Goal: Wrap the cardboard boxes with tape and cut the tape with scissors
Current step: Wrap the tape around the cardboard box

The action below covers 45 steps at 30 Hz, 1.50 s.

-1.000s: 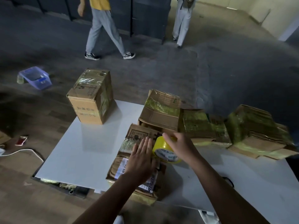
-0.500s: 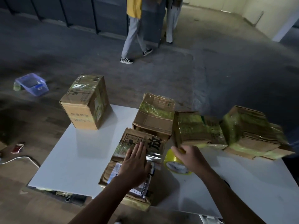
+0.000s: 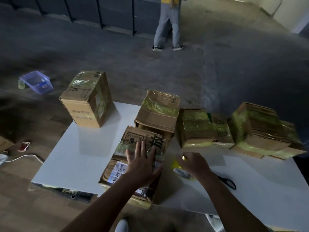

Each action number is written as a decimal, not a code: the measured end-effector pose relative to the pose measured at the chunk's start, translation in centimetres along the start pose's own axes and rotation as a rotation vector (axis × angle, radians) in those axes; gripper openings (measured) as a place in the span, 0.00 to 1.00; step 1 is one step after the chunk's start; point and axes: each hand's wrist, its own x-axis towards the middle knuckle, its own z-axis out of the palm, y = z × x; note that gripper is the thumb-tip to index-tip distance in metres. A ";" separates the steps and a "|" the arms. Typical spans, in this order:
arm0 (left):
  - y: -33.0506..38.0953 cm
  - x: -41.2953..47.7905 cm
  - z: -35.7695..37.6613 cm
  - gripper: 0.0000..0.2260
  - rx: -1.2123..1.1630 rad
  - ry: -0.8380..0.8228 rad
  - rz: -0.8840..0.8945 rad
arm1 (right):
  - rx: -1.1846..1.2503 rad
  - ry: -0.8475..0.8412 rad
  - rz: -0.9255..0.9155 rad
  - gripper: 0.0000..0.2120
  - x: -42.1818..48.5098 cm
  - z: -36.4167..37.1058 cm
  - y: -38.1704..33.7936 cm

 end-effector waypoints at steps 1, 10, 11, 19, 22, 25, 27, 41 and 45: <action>0.2 0.0 -0.1 0.38 0.007 0.000 -0.009 | 0.003 -0.017 0.027 0.23 0.1 0.4 0.4; 6.4 0.8 -0.2 0.29 0.009 -0.083 -0.218 | 0.024 -0.155 0.076 0.19 0.1 3.3 0.1; 6.2 0.7 -0.2 0.29 0.001 -0.073 -0.205 | 0.045 -0.153 0.079 0.20 0.0 3.2 0.1; 4.3 -0.8 -1.6 0.29 -0.010 -0.020 -0.087 | 0.137 -0.105 0.031 0.21 -0.3 1.8 -0.8; 3.1 -1.2 -3.3 0.35 -0.169 -0.013 -0.084 | 0.221 -0.063 -0.039 0.21 0.0 0.0 -2.2; 1.9 -1.8 -4.6 0.36 -0.432 0.036 -0.099 | 0.311 -0.068 -0.095 0.19 0.4 -2.5 -3.9; 0.9 -2.0 -5.0 0.34 -0.615 0.086 -0.090 | 0.374 -0.057 -0.148 0.19 0.6 -4.1 -4.8; -2.5 -2.3 -0.8 0.31 -0.428 0.251 0.069 | 0.535 -0.003 -0.210 0.26 0.9 -3.5 -7.0; -2.1 -1.8 -1.1 0.31 -0.126 0.202 0.037 | 0.483 -0.013 -0.200 0.23 1.0 -3.5 -7.3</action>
